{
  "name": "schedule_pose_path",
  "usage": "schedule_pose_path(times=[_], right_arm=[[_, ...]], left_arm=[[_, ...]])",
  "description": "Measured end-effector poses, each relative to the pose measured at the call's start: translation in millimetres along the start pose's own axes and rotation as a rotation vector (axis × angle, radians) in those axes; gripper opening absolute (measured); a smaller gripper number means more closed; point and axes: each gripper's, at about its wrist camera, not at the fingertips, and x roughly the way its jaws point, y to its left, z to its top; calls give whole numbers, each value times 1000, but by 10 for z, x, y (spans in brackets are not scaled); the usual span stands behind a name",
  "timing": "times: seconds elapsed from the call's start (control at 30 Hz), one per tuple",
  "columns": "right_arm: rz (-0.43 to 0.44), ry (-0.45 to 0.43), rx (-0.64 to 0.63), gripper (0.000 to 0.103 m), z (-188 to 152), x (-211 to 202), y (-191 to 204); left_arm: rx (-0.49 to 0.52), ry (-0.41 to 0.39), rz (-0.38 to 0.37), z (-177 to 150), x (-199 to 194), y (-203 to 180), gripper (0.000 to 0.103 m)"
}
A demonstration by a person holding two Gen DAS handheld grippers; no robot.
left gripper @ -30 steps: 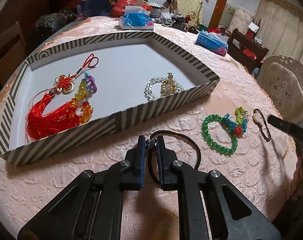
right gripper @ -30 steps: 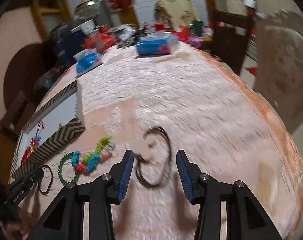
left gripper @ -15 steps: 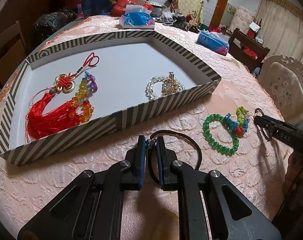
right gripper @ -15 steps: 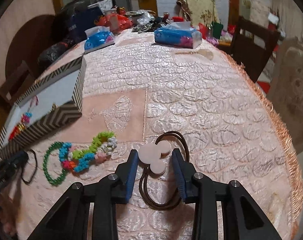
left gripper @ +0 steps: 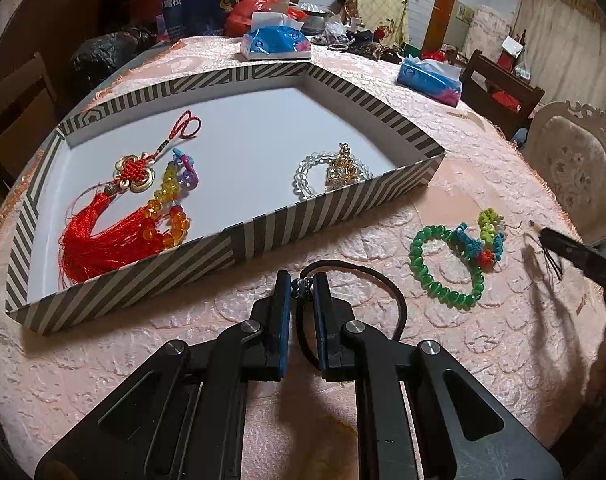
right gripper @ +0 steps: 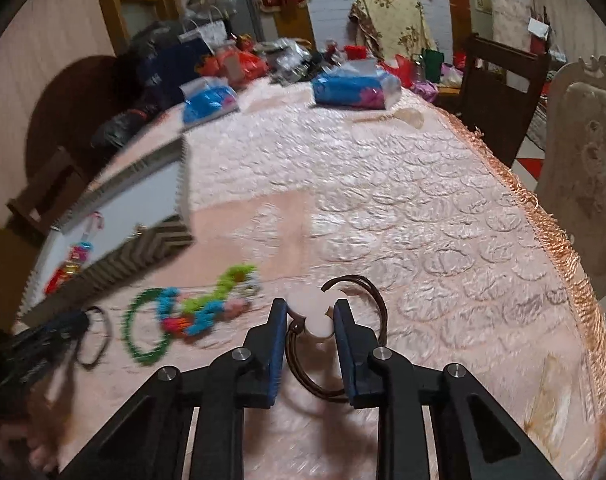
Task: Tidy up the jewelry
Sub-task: 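Grasp the black hair tie with white flower beads with the right tool, then carry the black hair tie into the tray with the left tool while the right carries its tie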
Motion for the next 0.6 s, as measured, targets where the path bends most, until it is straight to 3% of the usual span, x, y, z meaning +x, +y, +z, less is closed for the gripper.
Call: schedule_pose_path(times=[0.13, 0.27, 0.6], right_arm=[[45, -44, -3, 23, -82, -199, 101], [83, -87, -9, 23, -127, -380, 171], [116, -106, -29, 23, -126, -492, 324]], left_arm=[[21, -15, 24, -26, -47, -57, 10], [10, -28, 0, -57, -209, -100, 10], [17, -98, -8, 113, -688, -218, 10]])
